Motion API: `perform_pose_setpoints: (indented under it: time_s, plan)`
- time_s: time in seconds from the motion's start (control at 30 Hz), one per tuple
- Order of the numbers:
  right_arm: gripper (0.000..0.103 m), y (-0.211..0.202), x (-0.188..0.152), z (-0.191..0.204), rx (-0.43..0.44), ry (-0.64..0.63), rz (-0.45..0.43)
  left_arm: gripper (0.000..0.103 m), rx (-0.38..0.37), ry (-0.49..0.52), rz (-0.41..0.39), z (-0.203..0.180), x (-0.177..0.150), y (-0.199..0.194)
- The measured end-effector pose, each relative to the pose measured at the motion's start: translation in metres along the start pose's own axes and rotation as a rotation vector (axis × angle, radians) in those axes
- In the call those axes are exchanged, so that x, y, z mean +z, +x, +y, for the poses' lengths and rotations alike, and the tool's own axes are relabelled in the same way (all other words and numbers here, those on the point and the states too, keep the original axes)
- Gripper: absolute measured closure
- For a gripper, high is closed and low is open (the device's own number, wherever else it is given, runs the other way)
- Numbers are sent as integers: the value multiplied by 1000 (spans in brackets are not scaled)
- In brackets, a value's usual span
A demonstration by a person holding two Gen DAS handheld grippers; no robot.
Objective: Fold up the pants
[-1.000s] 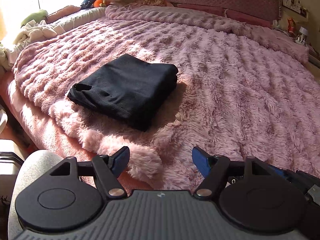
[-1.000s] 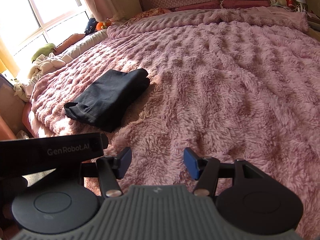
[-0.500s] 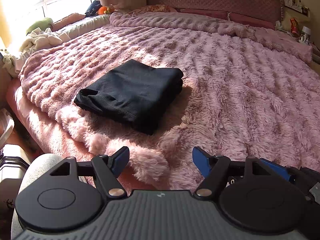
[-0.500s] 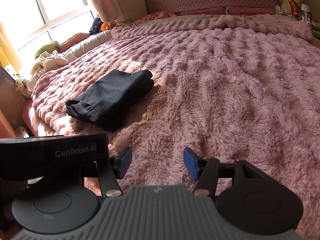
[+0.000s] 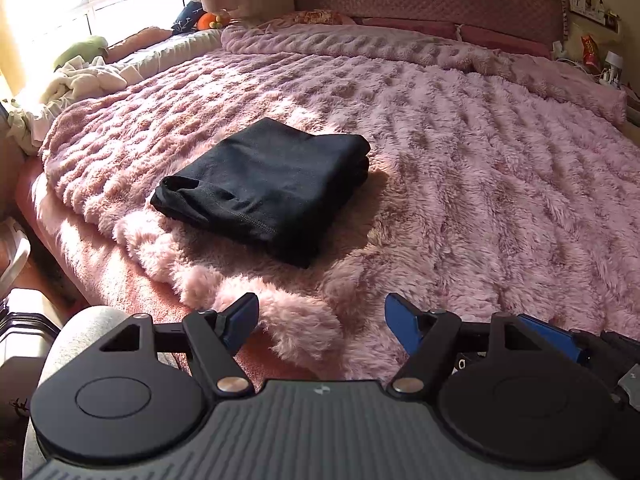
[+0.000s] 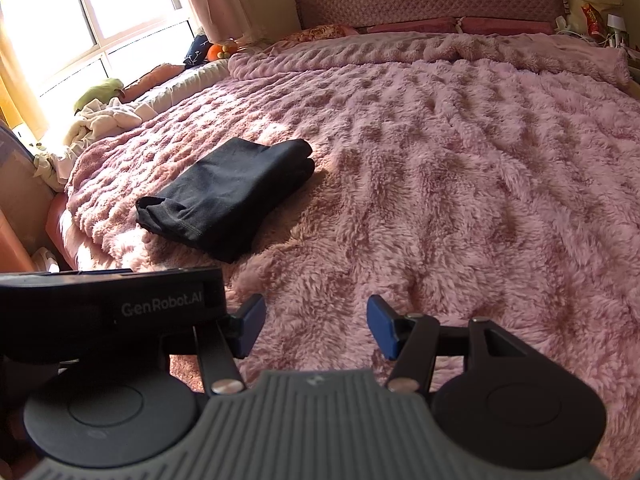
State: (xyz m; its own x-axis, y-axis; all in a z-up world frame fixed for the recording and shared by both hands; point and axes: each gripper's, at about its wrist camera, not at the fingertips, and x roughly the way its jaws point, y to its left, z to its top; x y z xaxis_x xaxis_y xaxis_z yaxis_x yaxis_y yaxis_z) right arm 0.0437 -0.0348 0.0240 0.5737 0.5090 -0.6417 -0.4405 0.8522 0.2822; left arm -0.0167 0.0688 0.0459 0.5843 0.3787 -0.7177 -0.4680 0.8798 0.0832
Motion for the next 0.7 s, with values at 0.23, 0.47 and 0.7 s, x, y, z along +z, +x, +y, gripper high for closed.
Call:
perform_pose_setpoints:
  time_s: [0.23,0.47,0.7]
  plan:
    - [49,0,0,1,-2,-4,5,19,1,0,3,1,-1,0]
    - [49,3,-2,1,-2,-4,18,19,11,3,14,1,-2,5]
    - [49,6,-3,0,-8,-10,27,19,9,0,20,2,-3,8]
